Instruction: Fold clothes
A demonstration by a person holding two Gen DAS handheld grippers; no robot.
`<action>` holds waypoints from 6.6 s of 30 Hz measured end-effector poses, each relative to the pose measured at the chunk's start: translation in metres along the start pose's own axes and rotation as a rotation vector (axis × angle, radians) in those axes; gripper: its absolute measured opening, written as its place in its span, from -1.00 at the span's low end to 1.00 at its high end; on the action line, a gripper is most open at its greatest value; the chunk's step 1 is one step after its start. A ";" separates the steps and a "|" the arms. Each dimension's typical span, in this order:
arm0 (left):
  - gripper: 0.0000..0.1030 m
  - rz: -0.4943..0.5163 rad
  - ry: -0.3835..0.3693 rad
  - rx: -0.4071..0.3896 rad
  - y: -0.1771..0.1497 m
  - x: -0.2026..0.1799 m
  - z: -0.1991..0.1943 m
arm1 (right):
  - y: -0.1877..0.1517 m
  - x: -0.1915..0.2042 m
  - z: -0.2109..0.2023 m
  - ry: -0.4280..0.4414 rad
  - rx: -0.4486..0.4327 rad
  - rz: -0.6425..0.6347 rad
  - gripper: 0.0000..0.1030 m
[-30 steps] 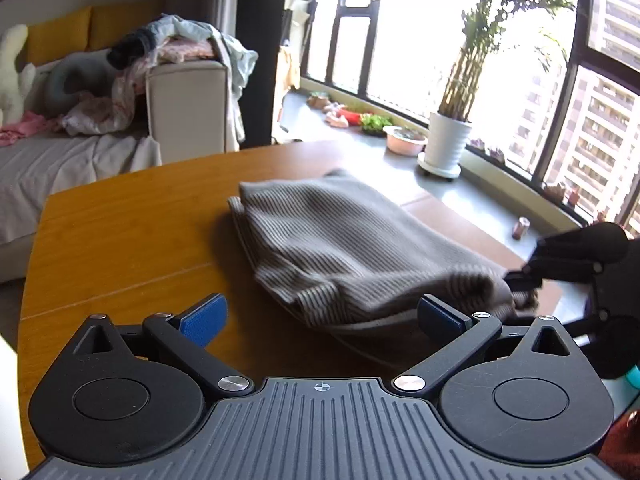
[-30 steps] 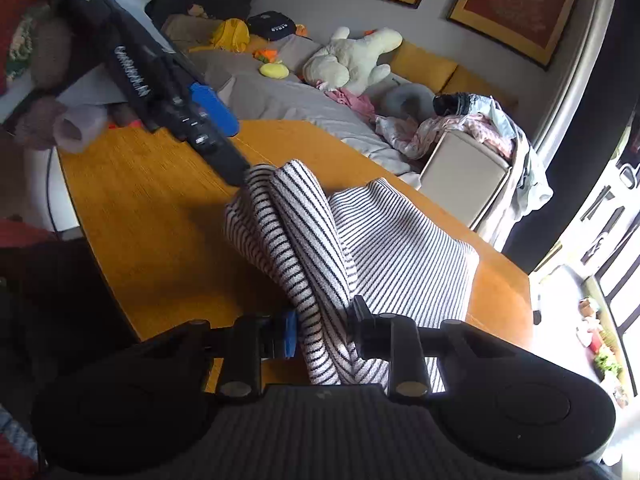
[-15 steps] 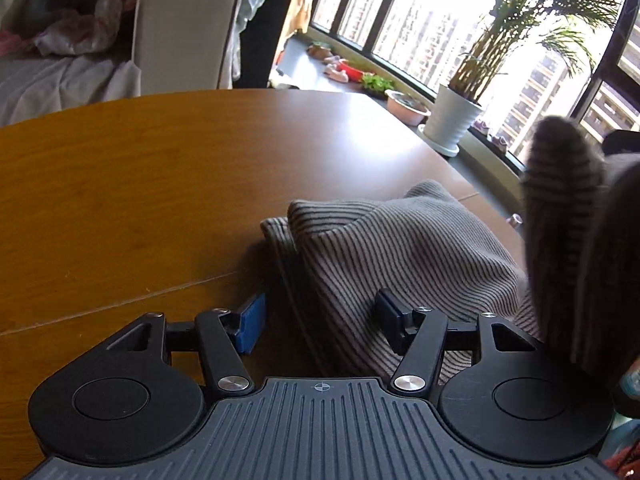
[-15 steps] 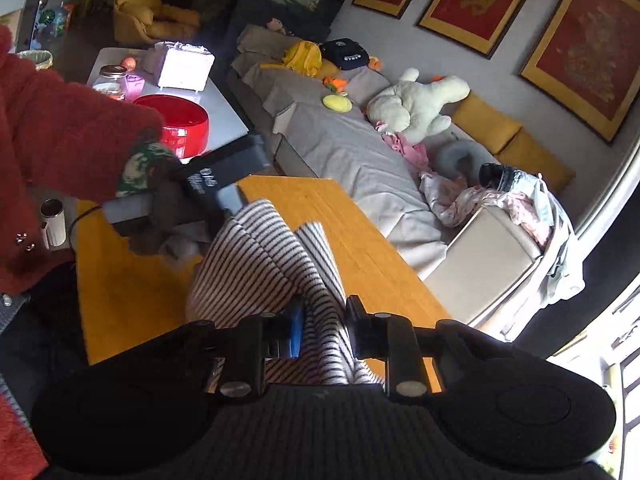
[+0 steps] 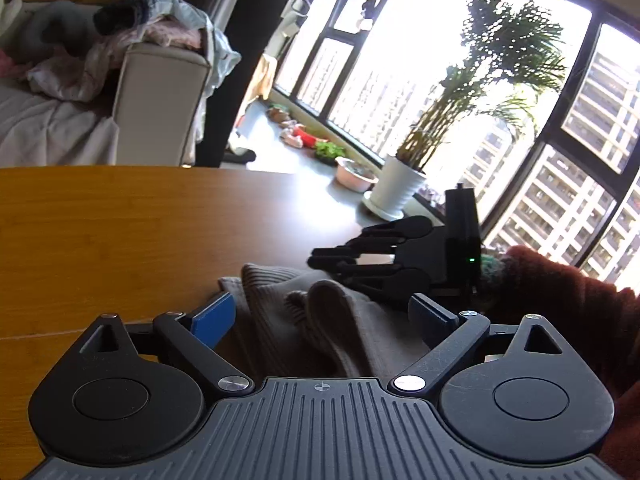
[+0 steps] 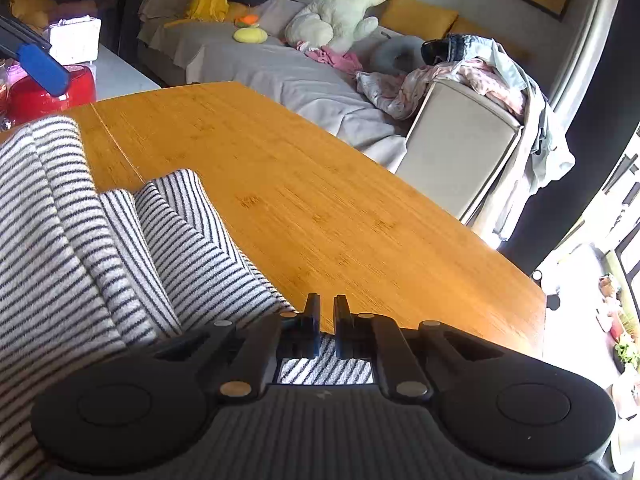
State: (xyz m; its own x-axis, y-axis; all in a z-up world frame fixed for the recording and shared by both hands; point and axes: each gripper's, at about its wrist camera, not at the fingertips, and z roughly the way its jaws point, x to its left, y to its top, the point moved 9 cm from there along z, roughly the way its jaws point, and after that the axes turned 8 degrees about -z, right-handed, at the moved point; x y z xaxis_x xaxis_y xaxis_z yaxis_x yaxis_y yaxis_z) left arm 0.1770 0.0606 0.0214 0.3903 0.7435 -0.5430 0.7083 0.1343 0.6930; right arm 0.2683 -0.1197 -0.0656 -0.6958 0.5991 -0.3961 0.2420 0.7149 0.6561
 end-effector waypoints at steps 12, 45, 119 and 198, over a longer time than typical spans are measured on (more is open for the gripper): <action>0.39 -0.014 0.095 0.149 -0.044 0.006 0.075 | 0.032 -0.022 -0.100 0.062 -0.168 0.205 0.36; -0.06 -0.066 0.142 0.181 0.014 0.073 0.119 | 0.069 0.005 -0.133 0.222 -0.263 0.215 -0.73; 0.71 0.153 0.165 0.120 0.015 0.030 0.128 | -0.070 -0.013 -0.122 0.092 -0.093 0.947 0.66; -0.11 -0.286 0.125 0.094 -0.039 0.035 0.101 | 0.035 0.040 -0.107 0.182 -0.312 0.508 -0.67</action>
State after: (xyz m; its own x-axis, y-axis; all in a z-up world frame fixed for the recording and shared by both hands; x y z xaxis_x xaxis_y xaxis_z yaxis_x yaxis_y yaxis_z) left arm 0.2226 0.0149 -0.0726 0.0962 0.7600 -0.6428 0.8325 0.2926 0.4705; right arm 0.1769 -0.1095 0.0101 -0.6565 0.7459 0.1126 0.3831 0.2011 0.9015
